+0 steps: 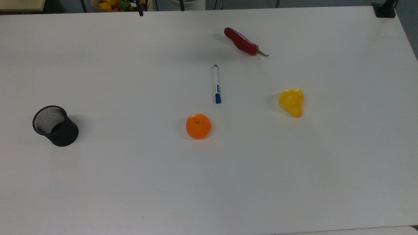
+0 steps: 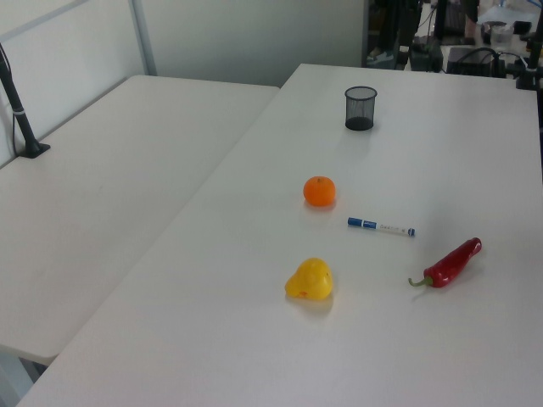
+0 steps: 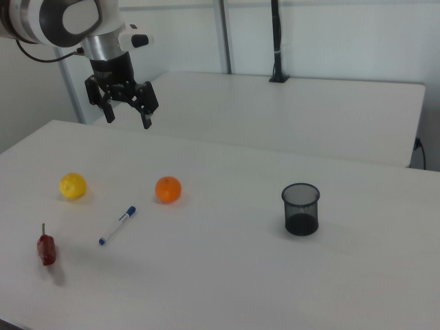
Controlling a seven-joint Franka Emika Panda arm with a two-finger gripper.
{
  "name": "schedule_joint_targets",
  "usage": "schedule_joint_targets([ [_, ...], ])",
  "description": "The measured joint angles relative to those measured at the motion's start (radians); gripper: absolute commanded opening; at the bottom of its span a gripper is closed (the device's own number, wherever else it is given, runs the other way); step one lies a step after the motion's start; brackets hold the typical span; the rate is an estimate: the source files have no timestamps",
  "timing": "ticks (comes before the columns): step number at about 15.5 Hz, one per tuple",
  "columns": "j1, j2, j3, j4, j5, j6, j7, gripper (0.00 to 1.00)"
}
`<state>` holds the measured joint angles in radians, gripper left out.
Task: Take marker pen
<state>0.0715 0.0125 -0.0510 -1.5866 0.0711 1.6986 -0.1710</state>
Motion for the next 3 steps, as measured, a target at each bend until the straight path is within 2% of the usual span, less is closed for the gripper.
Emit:
schedule_joint_targets([
  [3,0.003,0.000,0.000,0.000,0.000,0.000,0.000,1.00],
])
